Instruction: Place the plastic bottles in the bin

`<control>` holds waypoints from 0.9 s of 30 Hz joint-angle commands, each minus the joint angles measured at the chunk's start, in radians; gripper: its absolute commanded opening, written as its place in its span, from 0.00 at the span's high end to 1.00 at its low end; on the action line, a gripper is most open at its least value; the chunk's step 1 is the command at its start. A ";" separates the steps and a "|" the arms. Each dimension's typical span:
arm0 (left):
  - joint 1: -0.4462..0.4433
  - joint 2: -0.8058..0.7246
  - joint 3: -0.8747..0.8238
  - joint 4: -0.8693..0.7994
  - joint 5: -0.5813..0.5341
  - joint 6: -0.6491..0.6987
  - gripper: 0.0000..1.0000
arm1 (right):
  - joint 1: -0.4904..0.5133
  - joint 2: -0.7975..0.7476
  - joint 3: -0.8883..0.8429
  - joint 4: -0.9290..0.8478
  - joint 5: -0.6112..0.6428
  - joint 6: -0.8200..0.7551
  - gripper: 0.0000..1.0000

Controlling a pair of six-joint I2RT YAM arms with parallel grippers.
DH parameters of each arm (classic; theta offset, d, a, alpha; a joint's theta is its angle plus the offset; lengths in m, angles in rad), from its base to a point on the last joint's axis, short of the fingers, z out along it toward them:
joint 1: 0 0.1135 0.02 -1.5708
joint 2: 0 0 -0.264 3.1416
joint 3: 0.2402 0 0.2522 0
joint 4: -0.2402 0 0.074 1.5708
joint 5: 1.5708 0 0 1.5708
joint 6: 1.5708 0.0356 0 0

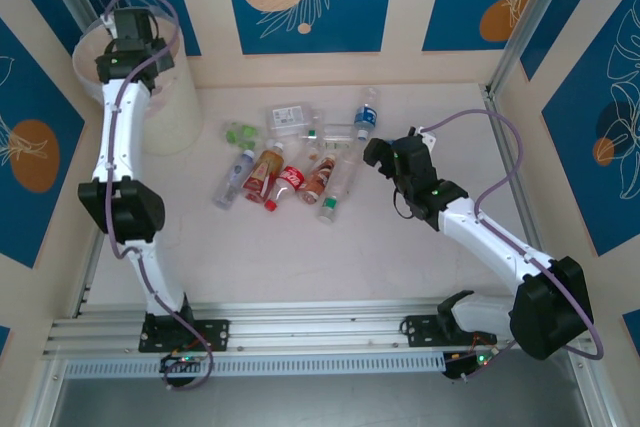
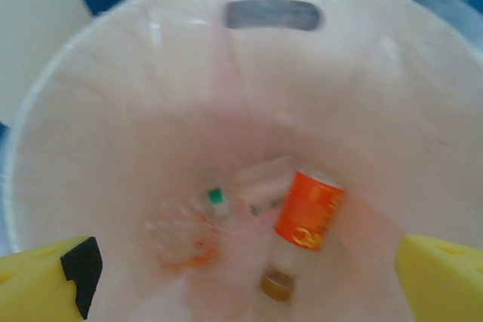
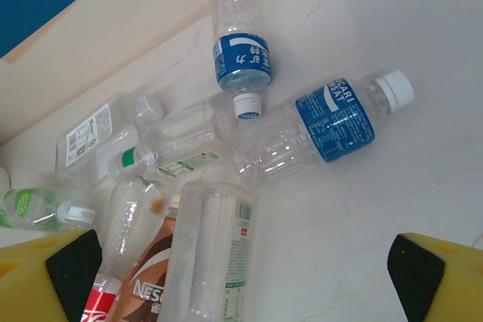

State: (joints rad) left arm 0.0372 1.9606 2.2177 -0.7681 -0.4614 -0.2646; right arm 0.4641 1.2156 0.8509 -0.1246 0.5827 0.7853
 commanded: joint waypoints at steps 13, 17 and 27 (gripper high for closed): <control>-0.153 -0.350 -0.594 0.148 0.553 0.155 0.00 | -0.073 -0.010 -0.018 0.005 -0.109 -0.001 0.01; -0.173 -0.336 -0.673 0.112 0.528 0.168 0.00 | -0.078 -0.014 -0.016 0.009 -0.125 -0.014 0.01; -0.177 -0.206 -0.674 -0.012 0.595 0.207 0.00 | -0.080 -0.064 -0.095 0.125 -0.104 -0.055 0.00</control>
State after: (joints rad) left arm -0.1371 1.7046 1.5356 -0.7074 0.0853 -0.0998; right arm 0.3889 1.1877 0.7742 -0.0525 0.4671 0.7567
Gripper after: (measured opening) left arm 0.999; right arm 0.995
